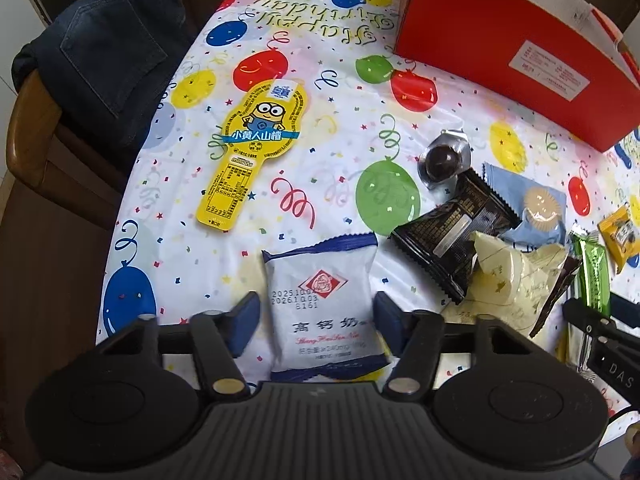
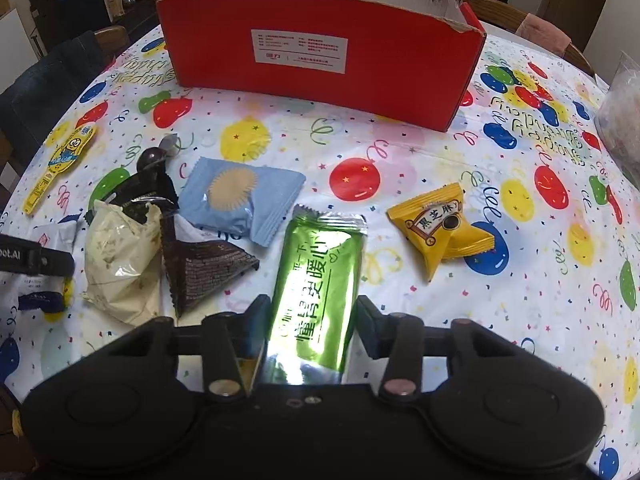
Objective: Organize snacks
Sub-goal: 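Grasp the white milk-biscuit packet with left tool while right tool grasps green bar, then carry the white packet and green bar over the red box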
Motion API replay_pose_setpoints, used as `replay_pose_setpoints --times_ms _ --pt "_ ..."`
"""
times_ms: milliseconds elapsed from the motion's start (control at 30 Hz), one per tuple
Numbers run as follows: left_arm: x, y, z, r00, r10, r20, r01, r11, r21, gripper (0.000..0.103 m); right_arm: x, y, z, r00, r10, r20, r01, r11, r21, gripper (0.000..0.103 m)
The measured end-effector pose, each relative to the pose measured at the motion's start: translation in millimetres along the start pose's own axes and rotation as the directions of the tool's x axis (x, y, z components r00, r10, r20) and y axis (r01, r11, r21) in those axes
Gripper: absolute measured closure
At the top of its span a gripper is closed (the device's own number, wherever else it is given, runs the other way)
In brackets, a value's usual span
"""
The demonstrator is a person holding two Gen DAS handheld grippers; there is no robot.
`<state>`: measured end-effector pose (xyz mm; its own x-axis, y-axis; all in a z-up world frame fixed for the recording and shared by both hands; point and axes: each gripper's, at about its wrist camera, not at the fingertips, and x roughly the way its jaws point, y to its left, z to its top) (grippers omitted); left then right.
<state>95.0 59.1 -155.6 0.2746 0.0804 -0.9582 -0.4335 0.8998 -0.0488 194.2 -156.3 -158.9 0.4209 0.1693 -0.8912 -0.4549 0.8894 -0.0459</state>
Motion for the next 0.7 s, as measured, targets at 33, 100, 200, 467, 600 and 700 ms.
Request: replay_pose_setpoints --times_ms 33,100,200,467,600,700 --pt "0 1 0 1.000 -0.004 0.001 0.004 1.000 -0.004 0.051 0 -1 0 1.000 0.002 0.000 -0.002 1.000 0.004 0.061" --pt "-1 3 0 1.000 -0.017 0.003 0.017 1.000 -0.012 0.053 -2 -2 -1 1.000 0.002 0.002 -0.002 1.000 0.011 0.062" --pt "-2 5 -1 1.000 -0.026 0.006 0.026 0.999 -0.021 0.054 -4 -4 -1 1.000 0.008 0.008 -0.009 1.000 0.025 0.062" --pt "-8 13 -3 0.999 -0.046 0.008 0.046 0.998 -0.048 0.055 -22 -14 1 0.998 0.049 0.043 -0.053 0.994 0.093 0.062" --pt "-16 15 -1 0.998 -0.052 0.021 0.053 0.998 -0.044 0.055 -35 -16 5 0.996 0.066 0.066 -0.073 0.992 0.100 0.062" --pt "-27 17 2 0.997 -0.066 0.043 0.068 0.997 -0.038 0.055 -48 -15 10 0.993 0.083 0.089 -0.092 0.991 0.096 0.062"
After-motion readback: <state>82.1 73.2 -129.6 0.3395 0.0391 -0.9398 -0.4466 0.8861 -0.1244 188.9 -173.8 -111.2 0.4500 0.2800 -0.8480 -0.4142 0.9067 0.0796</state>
